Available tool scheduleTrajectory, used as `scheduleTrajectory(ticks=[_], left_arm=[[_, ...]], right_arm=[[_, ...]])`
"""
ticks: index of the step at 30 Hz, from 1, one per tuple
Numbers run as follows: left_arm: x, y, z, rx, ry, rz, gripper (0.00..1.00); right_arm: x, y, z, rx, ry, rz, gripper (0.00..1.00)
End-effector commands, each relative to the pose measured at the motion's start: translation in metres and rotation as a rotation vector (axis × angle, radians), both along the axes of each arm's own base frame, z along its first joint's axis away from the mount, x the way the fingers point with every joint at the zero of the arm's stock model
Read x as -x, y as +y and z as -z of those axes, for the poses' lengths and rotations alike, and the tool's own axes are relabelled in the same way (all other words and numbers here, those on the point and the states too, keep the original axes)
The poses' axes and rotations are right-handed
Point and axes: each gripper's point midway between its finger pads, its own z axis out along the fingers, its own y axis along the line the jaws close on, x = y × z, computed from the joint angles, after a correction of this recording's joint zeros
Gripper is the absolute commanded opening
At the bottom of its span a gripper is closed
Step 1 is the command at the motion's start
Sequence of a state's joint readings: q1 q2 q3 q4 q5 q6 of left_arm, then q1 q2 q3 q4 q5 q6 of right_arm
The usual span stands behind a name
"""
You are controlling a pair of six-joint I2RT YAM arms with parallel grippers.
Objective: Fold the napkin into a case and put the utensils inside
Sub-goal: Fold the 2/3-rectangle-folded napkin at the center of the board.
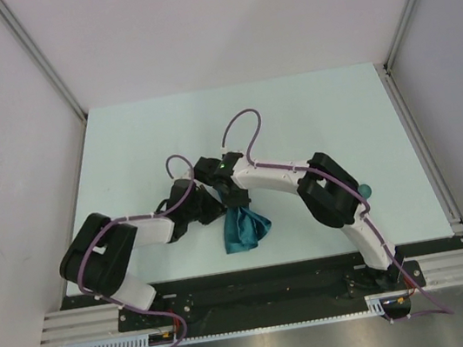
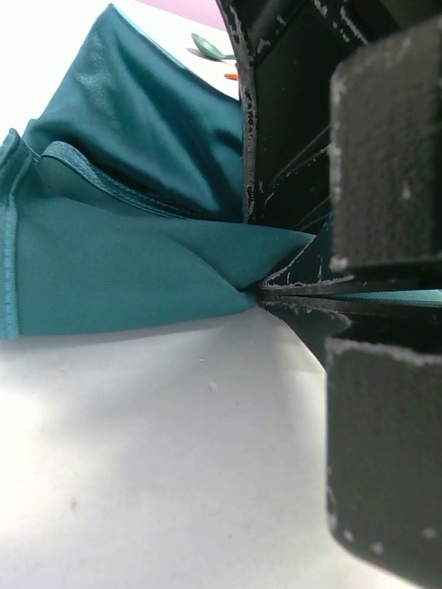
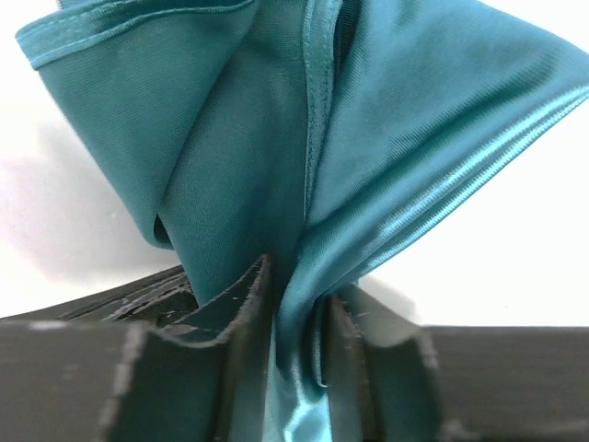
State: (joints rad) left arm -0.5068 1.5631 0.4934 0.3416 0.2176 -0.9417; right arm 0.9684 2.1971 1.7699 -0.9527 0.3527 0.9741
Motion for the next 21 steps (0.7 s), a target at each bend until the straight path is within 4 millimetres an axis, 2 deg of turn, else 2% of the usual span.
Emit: scheduleTrajectory(ticks=[1,4,8,9,11,13,16,17,21], left_arm=[[0.019,-0.001,0.004,-0.013,0.021,0.057,0.00],[0.019,0.002,0.001,-0.024,0.013,0.054,0.00],[0.017,0.007,-0.006,-0.051,-0.007,0.049,0.00],[0.019,0.008,-0.005,-0.058,0.001,0.049,0.00],[0.017,0.009,-0.009,-0.059,-0.013,0.047,0.00],[0.017,0.009,-0.009,-0.058,-0.014,0.045,0.00],[0.018,0.009,-0.008,-0.053,-0.009,0.041,0.00],[0.018,0.009,-0.009,-0.057,-0.007,0.041,0.00],[0.019,0.012,-0.013,-0.064,-0.017,0.040,0.00]], right_arm=[[-0.007,0.018,-0.046,-0.080,-0.096,-0.011,0.32],[-0.012,0.016,-0.051,-0.081,-0.107,-0.030,0.31],[-0.018,0.021,-0.043,-0.089,-0.088,-0.055,0.25],[-0.017,0.021,-0.044,-0.080,-0.084,-0.060,0.26],[-0.018,0.024,-0.045,-0.067,-0.092,-0.068,0.38],[-0.020,0.027,-0.046,-0.071,-0.094,-0.067,0.43],[-0.021,0.027,-0.038,-0.060,-0.078,-0.051,0.40],[-0.019,0.025,-0.029,-0.042,-0.056,-0.043,0.40],[-0.017,0.031,-0.025,-0.068,-0.027,-0.036,0.38]])
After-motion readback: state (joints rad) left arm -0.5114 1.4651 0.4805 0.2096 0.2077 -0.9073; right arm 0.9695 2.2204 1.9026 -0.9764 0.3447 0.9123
